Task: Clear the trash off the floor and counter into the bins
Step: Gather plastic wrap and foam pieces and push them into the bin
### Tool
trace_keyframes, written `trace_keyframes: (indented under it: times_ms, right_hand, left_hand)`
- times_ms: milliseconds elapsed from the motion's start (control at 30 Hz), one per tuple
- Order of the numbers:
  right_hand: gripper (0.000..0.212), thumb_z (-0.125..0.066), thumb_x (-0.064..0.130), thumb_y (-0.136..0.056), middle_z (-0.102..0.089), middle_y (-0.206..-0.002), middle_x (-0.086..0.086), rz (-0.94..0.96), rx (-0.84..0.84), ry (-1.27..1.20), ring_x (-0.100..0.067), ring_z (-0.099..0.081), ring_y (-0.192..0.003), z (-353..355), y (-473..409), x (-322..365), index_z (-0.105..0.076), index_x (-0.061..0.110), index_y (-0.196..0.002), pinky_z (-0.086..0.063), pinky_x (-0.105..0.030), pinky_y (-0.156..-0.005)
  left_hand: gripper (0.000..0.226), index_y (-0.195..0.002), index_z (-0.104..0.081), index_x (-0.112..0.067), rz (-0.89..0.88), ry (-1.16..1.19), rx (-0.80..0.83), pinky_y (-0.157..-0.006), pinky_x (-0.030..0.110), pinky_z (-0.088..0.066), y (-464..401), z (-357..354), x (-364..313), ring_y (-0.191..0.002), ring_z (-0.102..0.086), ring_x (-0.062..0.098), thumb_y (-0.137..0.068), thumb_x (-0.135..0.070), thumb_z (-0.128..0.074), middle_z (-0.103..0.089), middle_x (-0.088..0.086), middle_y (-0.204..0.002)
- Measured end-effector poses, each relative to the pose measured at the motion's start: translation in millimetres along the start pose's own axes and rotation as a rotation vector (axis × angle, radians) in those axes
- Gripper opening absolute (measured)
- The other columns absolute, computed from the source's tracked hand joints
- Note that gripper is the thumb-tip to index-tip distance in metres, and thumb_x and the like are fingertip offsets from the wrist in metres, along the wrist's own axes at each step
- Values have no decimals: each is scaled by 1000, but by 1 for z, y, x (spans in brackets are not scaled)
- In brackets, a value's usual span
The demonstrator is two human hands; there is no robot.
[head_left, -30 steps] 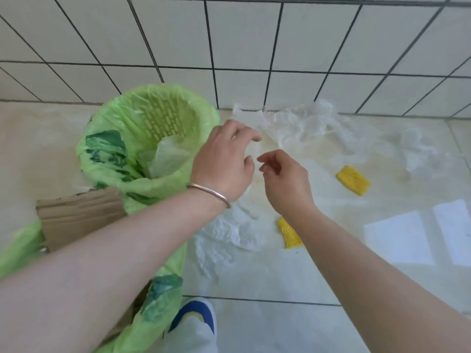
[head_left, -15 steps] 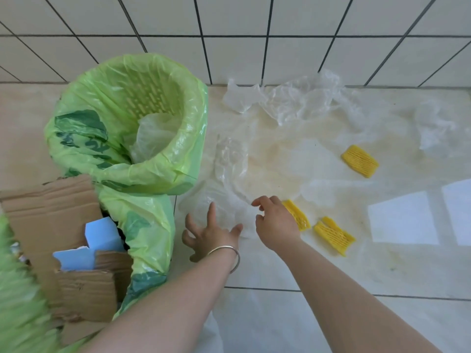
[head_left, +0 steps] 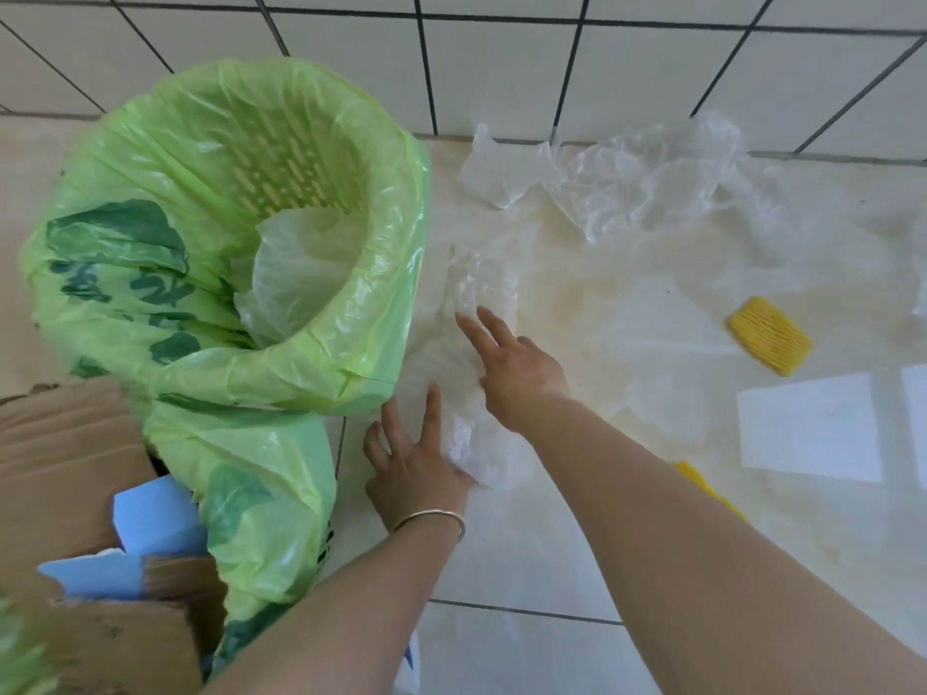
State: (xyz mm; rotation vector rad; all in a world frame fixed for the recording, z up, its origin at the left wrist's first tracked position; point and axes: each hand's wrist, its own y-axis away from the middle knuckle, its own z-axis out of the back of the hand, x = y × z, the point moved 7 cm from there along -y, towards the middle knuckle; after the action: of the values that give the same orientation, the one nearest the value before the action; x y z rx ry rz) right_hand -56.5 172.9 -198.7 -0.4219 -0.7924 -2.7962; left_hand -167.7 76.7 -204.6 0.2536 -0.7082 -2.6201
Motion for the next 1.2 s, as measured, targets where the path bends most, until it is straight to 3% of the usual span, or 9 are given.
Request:
trace_keyframes:
  times_ms: [100,233,433,633,700,800,900,1033,1200]
  right_hand:
    - [78,-48,1,-88,-17,-152,2,-15,39,-49,-27,-47,-116,-14,-1,-1,-9,29,-149,-46,-34,-88]
    - [50,-48,7,-92,-47,-128,-10,-66,29,-188,-30,-50,-117,-26,3,3,-34,15,-139,-43,-35,-91]
    - [23,-43,8,-90,-54,-110,-18,-145,-88,-297,-35,-55,-100,-9,12,-4,-59,-1,-105,-33,-30,-67]
    - [28,-46,3,-87,-49,-120,-14,-177,-259,-623,-31,-48,-108,28,42,-17,-55,-2,-113,-36,-27,-80]
    - [21,-47,6,-88,-54,-104,-15,-205,-280,-774,-27,-50,-91,40,57,-21,-52,-1,-107,-36,-30,-72]
    - [16,-51,12,-88,-55,-82,-22,-213,-302,-957,-24,-45,-72,51,84,-28,-47,-2,-94,-36,-31,-62]
    - [5,-54,9,-87,-54,-72,-4,-288,-384,-967,-22,-49,-72,56,116,-49,-49,9,-87,-38,-28,-58]
    - [9,-51,15,-90,-52,-82,-2,-545,-506,-954,-14,-46,-65,46,165,-102,-48,19,-97,-37,-22,-48]
    - [45,-63,27,-86,-51,-115,-8,-678,-432,-736,-21,-50,-89,3,199,-145,-45,24,-127,-39,-29,-74]
  left_hand:
    - [82,-141,-15,-51,-68,32,20,-85,31,-50,-8,0,-8,-126,-25,25,-79,-31,-67,1,-7,-153]
    - [43,-113,-60,-16,-135,249,-86,-83,31,-45,-18,8,-10,-115,-49,28,-76,5,-54,-33,4,-142]
    - [23,-102,-56,1,-118,394,-62,-74,35,-40,-28,30,-20,-97,-54,34,-82,2,-45,-54,18,-115]
    - [28,-81,-60,1,-165,492,-285,-62,31,-28,-13,66,-27,-86,-54,35,-78,-23,-46,-61,19,-89]
    - [31,-79,-61,3,-138,643,-309,-63,30,-33,-3,74,-32,-78,-56,34,-82,-27,-53,-59,15,-77]
    - [12,-72,-57,-2,-106,893,-231,-62,22,-38,12,74,-41,-67,-48,23,-79,-9,-64,-48,3,-67]
    - [25,-72,-40,-13,-115,997,-199,-49,13,-32,21,73,-43,-59,-47,17,-73,1,-60,-50,15,-77]
    - [53,-111,-50,-21,-258,749,-83,-75,21,-43,30,58,-46,-82,-49,18,-71,13,-50,-47,4,-114]
    - [72,-140,-31,-40,-376,348,170,-88,26,-45,48,2,-54,-108,-58,28,-84,4,-42,-26,0,-146]
